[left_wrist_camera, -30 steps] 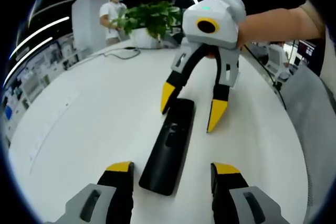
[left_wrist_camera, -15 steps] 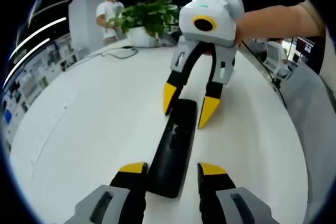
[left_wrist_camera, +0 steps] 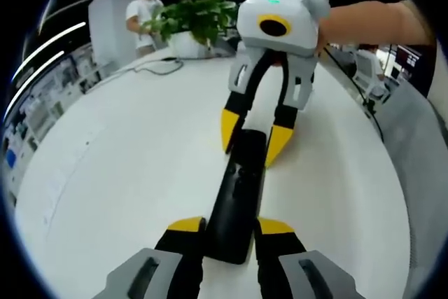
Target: Press the specified remote control buttons in sequence, fully releasing each button before pressing the next.
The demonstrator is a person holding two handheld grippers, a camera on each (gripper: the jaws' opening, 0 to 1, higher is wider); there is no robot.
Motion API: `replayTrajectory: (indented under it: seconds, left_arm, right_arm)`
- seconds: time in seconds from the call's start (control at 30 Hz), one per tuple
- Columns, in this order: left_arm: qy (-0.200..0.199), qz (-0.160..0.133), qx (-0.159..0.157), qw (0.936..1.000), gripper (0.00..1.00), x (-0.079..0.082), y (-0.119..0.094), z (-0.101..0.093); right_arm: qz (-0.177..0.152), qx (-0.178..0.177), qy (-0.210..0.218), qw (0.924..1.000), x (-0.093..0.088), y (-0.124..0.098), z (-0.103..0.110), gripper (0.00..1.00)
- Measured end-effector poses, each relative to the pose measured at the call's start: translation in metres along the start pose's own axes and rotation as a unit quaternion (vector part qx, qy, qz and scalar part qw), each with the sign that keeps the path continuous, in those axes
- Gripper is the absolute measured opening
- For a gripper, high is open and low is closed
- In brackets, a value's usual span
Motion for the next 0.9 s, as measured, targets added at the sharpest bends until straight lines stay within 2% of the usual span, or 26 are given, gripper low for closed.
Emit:
replayTrajectory:
  seconds: [0.33,0.9]
  left_arm:
    - [0.011,0.039,-0.007,0.9992,0.26,0.0029,0.0023,-0.0020]
    - [0.001,0.059,-0.004,0.9983,0.26,0.0065,0.0007,-0.0053]
  right_arm:
    - [0.040,0.019,-0.039,0.9983,0.0031,0.0011,0.0008,0.23]
    - [0.058,0.018,-0.037,0.9975,0.0031,0.0013,-0.0006,0.23]
Point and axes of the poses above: the point that each gripper's makers call its tool centre point, and the gripper's own axes: y roughly forward along the fingers, z roughly to its left, x roughly out of its top, the point moved 3 cm from there along -y, roughly backward along the fingers, and after that the axes turned 14 degrees about -x, right-handed, at the moved point
